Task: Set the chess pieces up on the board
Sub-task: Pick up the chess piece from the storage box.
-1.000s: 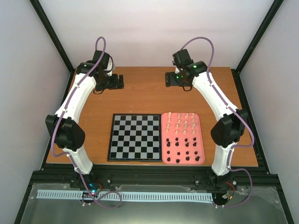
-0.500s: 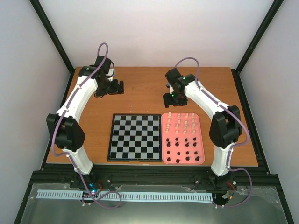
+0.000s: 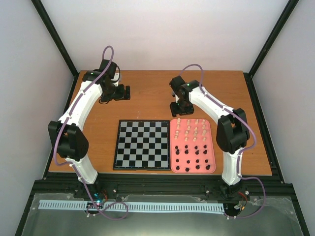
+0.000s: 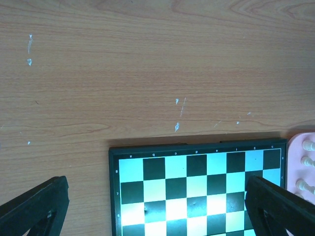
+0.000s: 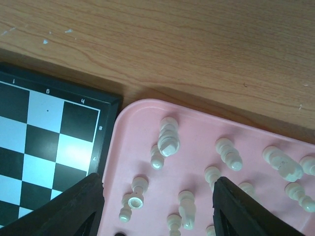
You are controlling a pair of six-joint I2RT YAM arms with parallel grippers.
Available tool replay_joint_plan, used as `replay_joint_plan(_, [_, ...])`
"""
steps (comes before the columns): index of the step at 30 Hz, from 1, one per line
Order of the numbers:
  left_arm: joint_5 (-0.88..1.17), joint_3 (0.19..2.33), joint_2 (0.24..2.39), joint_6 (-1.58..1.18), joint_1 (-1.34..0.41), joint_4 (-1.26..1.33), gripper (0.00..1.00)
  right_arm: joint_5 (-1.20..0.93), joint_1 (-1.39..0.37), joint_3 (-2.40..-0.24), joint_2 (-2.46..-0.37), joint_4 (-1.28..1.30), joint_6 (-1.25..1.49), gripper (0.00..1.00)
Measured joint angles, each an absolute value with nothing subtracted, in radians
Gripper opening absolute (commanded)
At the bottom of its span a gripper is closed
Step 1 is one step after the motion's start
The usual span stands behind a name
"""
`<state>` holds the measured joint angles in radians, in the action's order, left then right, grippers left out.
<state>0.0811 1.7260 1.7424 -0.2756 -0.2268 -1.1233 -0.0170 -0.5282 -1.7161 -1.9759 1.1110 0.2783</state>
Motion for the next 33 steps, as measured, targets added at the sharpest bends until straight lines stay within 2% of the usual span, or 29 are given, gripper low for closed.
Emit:
replay_joint_plan(6, [0.079, 1.723, 1.74, -0.276, -0.227, -1.123, 1.0, -0.044, -0.503, -1.726, -1.981, 1.111, 0.269, 0.57])
replay_joint_plan(13, [0.078, 1.723, 1.739, -0.275, -0.227, -1.123, 1.0, -0.041, -0.485, -1.719, -1.979, 1.101, 0.28, 0.47])
replay_joint_plan(23, [0.077, 1.717, 1.738, -0.275, -0.227, -1.122, 1.0, -0.019, -0.275, -1.566, -1.882, 1.058, 0.319, 0.43])
replay_joint_plan(33, [0.078, 1.713, 1.738, -0.275, -0.227, -1.122, 1.0, -0.015, -0.217, -1.411, -1.835, 1.035, 0.339, 0.4])
